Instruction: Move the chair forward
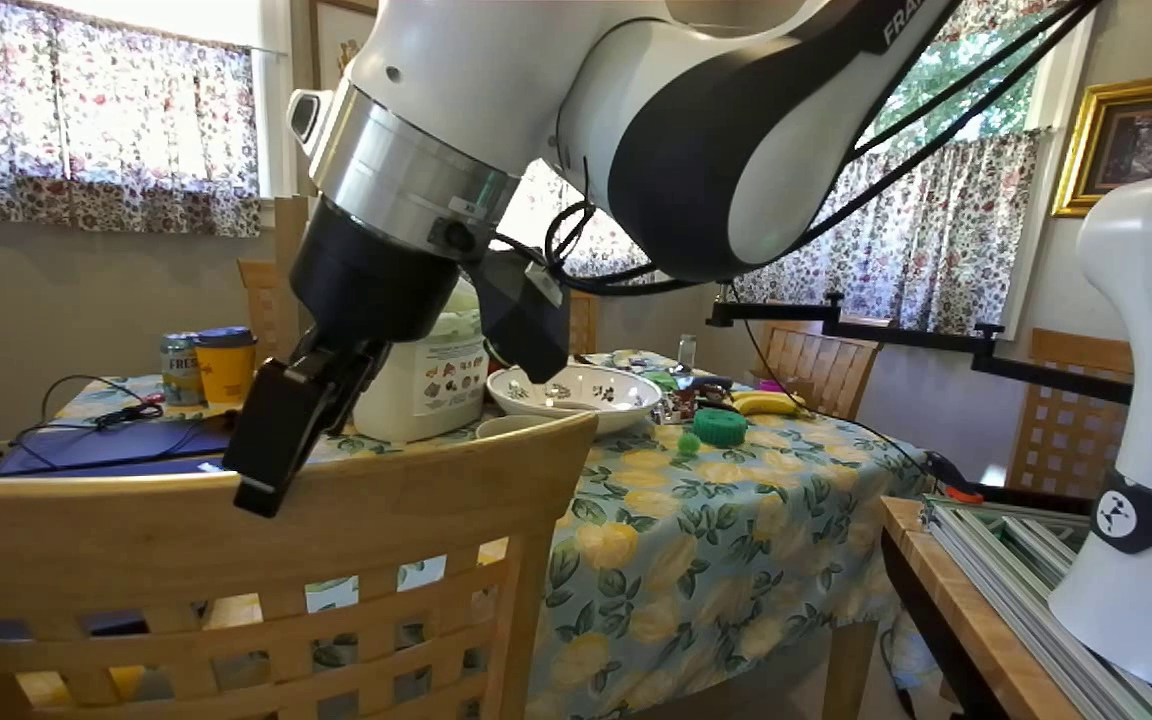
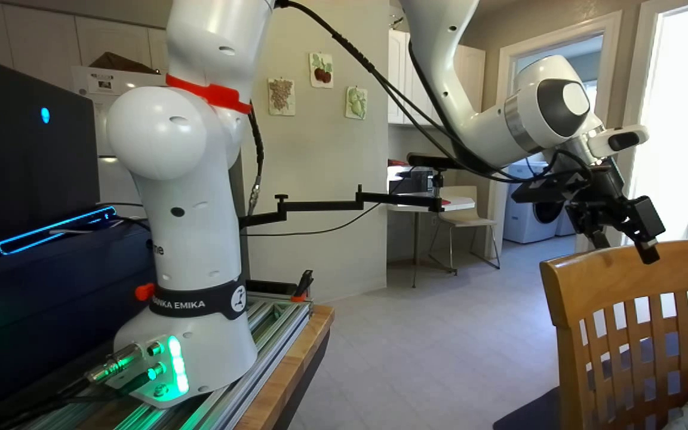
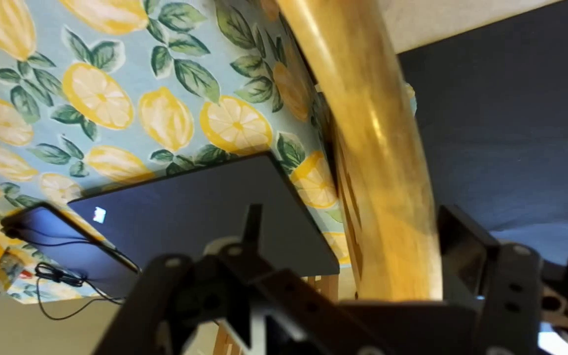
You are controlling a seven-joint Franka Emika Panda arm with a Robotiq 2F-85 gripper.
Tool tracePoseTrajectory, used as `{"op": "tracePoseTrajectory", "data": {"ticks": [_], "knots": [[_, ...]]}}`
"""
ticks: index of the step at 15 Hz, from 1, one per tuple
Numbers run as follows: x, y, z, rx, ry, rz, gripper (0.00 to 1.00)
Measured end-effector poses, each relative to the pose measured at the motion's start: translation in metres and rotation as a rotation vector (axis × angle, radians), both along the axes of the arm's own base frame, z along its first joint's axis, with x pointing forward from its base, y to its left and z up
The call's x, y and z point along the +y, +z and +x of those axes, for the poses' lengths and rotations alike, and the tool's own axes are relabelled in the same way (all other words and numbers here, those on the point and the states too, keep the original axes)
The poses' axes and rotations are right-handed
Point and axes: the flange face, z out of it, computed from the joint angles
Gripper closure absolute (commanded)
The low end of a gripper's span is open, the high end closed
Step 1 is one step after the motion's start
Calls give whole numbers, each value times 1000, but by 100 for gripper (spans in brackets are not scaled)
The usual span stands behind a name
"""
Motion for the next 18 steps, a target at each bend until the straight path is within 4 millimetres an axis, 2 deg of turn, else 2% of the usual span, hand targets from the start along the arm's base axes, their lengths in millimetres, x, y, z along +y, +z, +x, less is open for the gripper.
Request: {"op": "tracePoseTrajectory", "data": {"ticks": [4,11,14,18], "knots": [[-3,9,1,25,-74,41,0],[-1,55,-6,28,-142,89,0],[-1,69,-19,48,-162,95,0],[-7,80,-47,110,-193,51,0]]}}
